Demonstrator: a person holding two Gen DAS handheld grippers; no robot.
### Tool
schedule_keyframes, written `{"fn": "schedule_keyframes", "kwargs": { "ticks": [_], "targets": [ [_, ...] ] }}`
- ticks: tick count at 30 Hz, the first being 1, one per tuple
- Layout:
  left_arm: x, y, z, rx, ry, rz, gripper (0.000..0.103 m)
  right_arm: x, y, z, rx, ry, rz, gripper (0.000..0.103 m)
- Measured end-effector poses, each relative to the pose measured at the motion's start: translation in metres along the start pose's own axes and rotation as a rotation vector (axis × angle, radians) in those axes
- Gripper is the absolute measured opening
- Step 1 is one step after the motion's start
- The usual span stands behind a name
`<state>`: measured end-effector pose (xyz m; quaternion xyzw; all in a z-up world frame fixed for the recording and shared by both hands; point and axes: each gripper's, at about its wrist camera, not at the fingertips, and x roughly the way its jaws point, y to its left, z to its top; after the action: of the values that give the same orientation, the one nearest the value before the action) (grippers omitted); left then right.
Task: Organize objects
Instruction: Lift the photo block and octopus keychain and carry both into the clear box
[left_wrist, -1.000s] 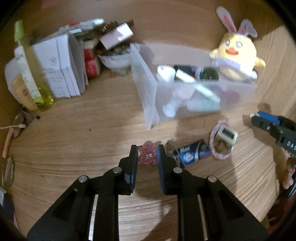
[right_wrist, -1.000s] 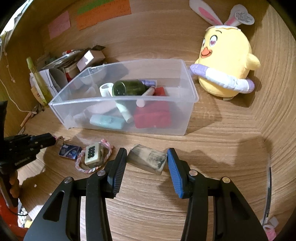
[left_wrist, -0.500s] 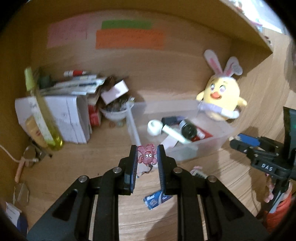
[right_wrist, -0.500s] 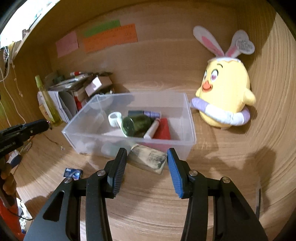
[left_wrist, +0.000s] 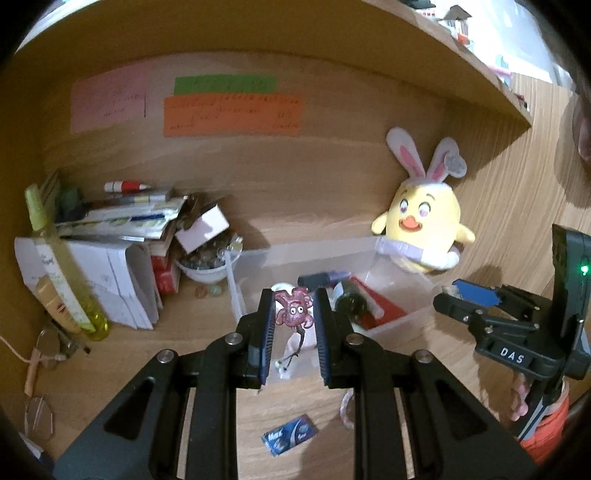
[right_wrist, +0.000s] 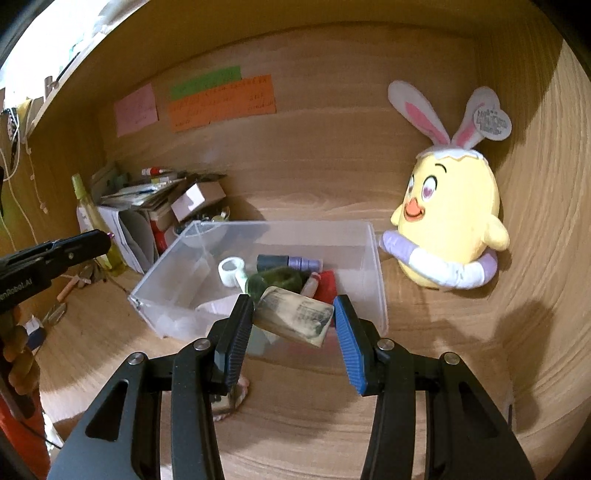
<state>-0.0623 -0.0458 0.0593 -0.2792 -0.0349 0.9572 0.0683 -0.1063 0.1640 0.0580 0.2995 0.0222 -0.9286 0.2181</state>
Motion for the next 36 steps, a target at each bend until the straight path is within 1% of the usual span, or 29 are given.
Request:
{"fn": "schedule_keyframes", "kwargs": {
  "ticks": [4, 13, 16, 20, 26, 36],
  "targets": [
    [0.004, -0.003, 0.012, 0.009, -0.022, 0.006, 0.020, -0.001, 0.001, 0.010, -0.009, -0.027, -0.002, 0.042],
    [0.020, 0.002, 0.026, -0.013, -0.021, 0.007, 0.020, 0.006, 0.002, 0.030, -0.031, -0.054, -0.007, 0.042],
    [0.032, 0.005, 0.024, -0.020, 0.006, 0.012, 0.020, 0.016, 0.002, 0.031, -0.033, -0.035, -0.007, 0.042],
    [0.050, 0.008, 0.016, -0.025, 0.051, 0.024, 0.020, 0.036, -0.001, 0.026, -0.025, 0.012, -0.006, 0.042],
    [0.069, 0.008, 0.007, -0.021, 0.103, 0.019, 0.020, 0.057, -0.009, 0.019, 0.001, 0.067, -0.015, 0.042],
    [0.095, 0.005, -0.005, 0.000, 0.178, 0.015, 0.020, 0.073, -0.017, 0.012, 0.013, 0.110, -0.035, 0.042]
  ]
}}
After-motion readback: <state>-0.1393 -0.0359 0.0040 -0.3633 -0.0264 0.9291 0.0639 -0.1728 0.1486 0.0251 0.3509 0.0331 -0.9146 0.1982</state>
